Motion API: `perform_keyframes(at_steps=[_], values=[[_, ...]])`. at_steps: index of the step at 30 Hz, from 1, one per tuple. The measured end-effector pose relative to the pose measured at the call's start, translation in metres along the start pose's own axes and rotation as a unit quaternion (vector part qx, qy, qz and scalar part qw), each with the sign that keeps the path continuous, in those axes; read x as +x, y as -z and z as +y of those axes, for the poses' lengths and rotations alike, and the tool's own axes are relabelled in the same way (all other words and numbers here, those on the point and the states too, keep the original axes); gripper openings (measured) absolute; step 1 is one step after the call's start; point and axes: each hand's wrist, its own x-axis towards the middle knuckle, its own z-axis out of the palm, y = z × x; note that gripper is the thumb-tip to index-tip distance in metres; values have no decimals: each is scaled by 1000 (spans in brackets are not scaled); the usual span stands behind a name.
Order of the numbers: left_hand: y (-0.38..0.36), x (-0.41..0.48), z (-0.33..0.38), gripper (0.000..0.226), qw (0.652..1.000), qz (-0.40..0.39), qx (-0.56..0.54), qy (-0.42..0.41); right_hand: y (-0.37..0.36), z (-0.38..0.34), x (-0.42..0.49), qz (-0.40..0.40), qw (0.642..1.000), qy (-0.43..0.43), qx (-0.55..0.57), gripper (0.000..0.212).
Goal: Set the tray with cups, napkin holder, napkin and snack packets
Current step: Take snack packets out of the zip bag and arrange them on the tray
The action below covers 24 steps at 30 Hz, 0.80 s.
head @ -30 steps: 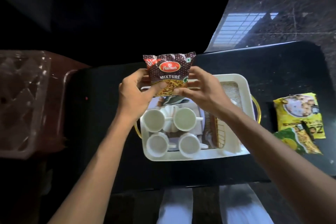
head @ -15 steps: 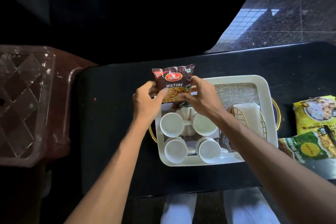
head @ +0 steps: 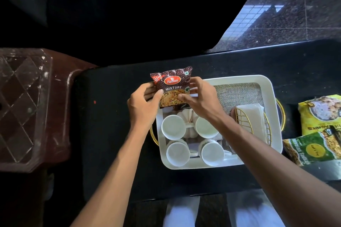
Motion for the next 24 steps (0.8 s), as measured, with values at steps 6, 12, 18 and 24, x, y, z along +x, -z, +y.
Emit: perform_keyframes(at_steps=[6,12,18,24], values=[[7,-10,7,29,999,31,-28,23,19,4,-12,27,999,0,29,56],[8,-38,31,24,993,106,-53,15,67,13,-46,83,993,-6,86,48],[-48,-93,82,19,996,40,-74,-36,125,46,-94,157,981,-31,114,37],[-146,-158,118,17,987,-105,-10,-119,174,104,-143,200,974,-61,83,33]])
